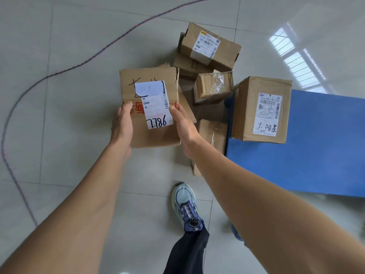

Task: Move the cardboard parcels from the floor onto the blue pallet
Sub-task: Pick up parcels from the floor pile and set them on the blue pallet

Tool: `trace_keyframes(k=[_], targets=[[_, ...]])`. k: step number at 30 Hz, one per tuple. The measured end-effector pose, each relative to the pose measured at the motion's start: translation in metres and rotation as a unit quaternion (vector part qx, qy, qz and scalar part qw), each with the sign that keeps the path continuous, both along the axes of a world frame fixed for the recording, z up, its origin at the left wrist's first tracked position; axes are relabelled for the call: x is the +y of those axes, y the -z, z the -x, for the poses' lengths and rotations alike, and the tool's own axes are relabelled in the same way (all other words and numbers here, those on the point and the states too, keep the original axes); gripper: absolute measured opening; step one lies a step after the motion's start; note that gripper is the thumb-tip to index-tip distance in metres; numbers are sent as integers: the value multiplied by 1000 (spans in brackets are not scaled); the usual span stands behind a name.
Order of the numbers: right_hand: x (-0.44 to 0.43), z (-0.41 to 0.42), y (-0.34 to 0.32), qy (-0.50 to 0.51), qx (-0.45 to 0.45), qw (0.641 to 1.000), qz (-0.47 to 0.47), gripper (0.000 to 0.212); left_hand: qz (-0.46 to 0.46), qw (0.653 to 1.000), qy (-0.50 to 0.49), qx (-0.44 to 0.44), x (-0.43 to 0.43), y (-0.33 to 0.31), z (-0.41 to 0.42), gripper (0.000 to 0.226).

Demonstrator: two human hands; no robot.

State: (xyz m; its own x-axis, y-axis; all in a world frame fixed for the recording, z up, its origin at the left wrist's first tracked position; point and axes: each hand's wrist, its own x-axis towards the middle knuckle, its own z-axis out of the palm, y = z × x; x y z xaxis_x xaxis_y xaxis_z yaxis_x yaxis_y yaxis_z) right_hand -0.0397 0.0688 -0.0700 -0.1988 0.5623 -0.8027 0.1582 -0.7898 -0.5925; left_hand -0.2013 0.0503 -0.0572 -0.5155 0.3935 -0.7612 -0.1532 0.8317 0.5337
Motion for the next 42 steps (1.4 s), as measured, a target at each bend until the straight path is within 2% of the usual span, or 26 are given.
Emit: trace_keyframes(k=[6, 11, 15, 17, 20, 22, 26, 29, 33, 36, 38, 42], targets=[[2, -35, -49, 24, -10, 999, -29, 58, -43, 999, 22, -10, -9, -43, -25, 63], [11, -86, -100, 46, -18, 997, -66, 56, -100, 994, 47, -6, -2, -90, -77, 78], [21, -149, -137, 80, -28, 993, -86, 60, -117, 991, 58, -25, 14, -129, -138, 95], [28, -189, -150, 92, -40, 991, -89, 57, -132, 987, 76, -40, 21, -146, -177, 95], [39, -257, -165, 98, -62, 989, -91, 68, -149, 981, 107, -56, 32, -165, -246, 91], [46, -306, -170, 112, -72, 986, -98, 67, -154, 979, 114, -65, 39, -170, -294, 86], [55, -394, -173, 128, -110, 980, -108, 61, -128, 978, 133, -95, 50, -166, -380, 91], [58, -443, -162, 119, -138, 978, -106, 46, -108, 975, 159, -115, 55, -153, -429, 93], [57, -480, -126, 121, -154, 977, -87, 40, -77, 972, 198, -95, 60, -122, -463, 80], [54, -486, -95, 108, -145, 982, -60, 39, -49, 966, 237, -87, 62, -91, -469, 84], [53, -484, -76, 105, -141, 983, -47, 37, -28, 960, 272, -57, 64, -69, -467, 85], [51, -480, -41, 119, -136, 983, -23, 38, 21, 935, 351, 54, 65, -30, -466, 68]])
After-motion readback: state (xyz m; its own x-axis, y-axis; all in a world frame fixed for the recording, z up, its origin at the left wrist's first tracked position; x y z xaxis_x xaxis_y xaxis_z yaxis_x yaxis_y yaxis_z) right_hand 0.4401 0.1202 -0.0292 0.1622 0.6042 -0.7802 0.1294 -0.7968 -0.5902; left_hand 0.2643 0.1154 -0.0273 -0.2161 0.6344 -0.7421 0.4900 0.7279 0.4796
